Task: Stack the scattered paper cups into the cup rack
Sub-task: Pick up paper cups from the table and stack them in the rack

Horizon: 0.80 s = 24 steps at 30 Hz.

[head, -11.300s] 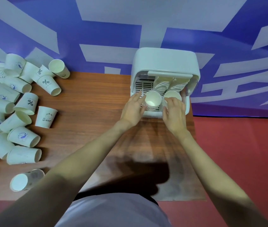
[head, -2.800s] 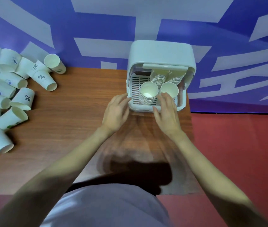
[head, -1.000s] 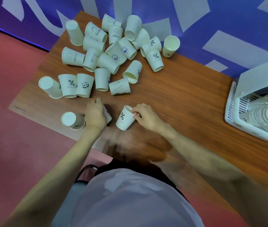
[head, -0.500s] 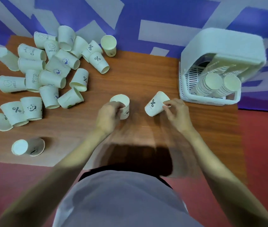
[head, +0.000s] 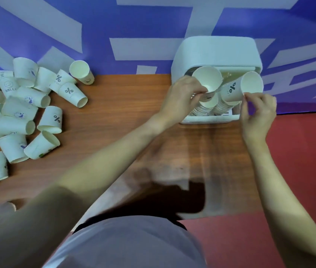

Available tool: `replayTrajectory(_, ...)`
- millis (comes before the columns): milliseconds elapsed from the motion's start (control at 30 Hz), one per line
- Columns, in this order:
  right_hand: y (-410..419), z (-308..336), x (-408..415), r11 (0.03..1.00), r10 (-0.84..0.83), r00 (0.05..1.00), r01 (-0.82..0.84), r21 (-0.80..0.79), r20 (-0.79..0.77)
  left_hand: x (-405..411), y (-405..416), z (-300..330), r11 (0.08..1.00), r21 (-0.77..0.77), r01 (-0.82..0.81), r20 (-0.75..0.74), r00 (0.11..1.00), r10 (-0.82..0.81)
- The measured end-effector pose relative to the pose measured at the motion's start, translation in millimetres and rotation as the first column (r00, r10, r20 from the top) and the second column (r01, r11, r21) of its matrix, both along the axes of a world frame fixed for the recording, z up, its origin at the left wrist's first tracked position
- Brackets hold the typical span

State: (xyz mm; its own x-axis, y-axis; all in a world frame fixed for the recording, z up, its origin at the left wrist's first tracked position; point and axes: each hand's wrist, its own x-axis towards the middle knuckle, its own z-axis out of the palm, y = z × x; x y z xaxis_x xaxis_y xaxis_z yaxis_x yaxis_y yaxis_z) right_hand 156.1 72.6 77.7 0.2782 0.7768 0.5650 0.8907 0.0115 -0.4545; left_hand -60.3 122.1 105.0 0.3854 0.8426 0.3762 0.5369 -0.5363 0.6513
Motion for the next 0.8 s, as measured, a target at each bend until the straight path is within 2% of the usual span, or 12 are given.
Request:
replayTrajectory(167, 16.7, -15.3, 14.2, 0.998, 0.029, 0.998, -0.027, -0.049, 0.051, 26.6, 15.6, -8.3, 0.996, -0.023, 0.086, -0.111, 0.99, -0.088)
replayTrajectory(367, 27.2, -33.7, 25.3, 0.987, 0.068, 0.996, -0.058, -0.152, 0.062, 40.4, 26.1, -35.3, 0.987, -0.115, 0.113, -0.254, 0.957, -0.139)
replayTrajectory(500, 33.7, -43.7, 29.8, 0.955, 0.097, 0.992, -0.07, -0.288, 0.083, 48.4, 30.5, -51.1, 0.979, -0.168, 0.118, -0.347, 0.922, -0.17)
replayTrajectory(633, 39.2, -54.4, 30.0, 0.909, 0.115, 0.988, -0.061, -0.413, 0.105, 52.0, 29.0, -61.2, 0.974, -0.207, 0.095, -0.356, 0.92, -0.166)
replayTrajectory(800, 44.7, -57.3, 25.1, 0.888, 0.074, 0.995, -0.035, -0.458, 0.066, 52.1, 27.9, -71.8, 0.973, -0.211, 0.092, -0.345, 0.924, -0.162)
